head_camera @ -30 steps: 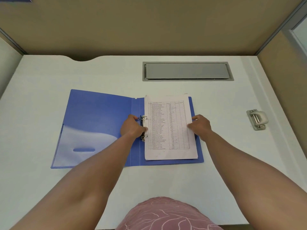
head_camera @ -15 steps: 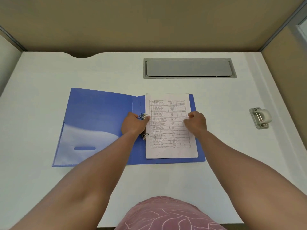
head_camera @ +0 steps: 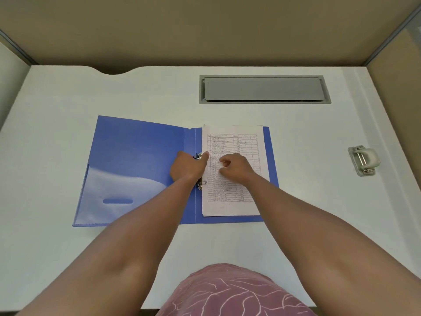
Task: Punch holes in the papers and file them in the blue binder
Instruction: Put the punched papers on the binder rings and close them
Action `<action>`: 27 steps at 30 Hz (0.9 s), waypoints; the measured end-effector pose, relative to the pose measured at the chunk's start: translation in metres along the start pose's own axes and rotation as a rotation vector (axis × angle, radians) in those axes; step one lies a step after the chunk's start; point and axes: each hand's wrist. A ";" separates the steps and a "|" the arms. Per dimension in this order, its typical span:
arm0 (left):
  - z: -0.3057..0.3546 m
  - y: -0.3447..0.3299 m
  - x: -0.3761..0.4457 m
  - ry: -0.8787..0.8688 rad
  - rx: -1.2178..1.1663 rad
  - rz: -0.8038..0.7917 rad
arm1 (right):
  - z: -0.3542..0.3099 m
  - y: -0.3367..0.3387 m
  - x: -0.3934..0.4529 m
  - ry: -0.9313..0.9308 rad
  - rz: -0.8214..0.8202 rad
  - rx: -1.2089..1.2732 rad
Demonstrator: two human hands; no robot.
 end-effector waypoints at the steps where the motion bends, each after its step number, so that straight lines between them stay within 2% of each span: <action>1: 0.001 -0.001 0.000 0.003 0.004 0.002 | -0.001 -0.001 0.002 0.004 -0.014 -0.027; 9: 0.003 -0.004 0.002 0.027 0.017 0.025 | -0.008 -0.009 0.007 -0.027 -0.175 -0.318; 14: 0.002 -0.004 0.004 0.039 0.010 0.005 | -0.009 -0.015 0.004 0.018 -0.239 -0.543; 19: 0.002 -0.007 0.007 0.045 0.016 0.012 | -0.009 -0.015 0.005 0.027 -0.249 -0.575; 27: 0.001 -0.009 0.003 -0.040 0.054 0.071 | -0.014 -0.016 0.006 0.021 -0.258 -0.609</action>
Point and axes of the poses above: each hand's wrist, its own x-axis towards the middle knuckle, its own y-axis out of the back of the hand, z = x × y, and after that the axes turned 6 degrees about y, right-handed
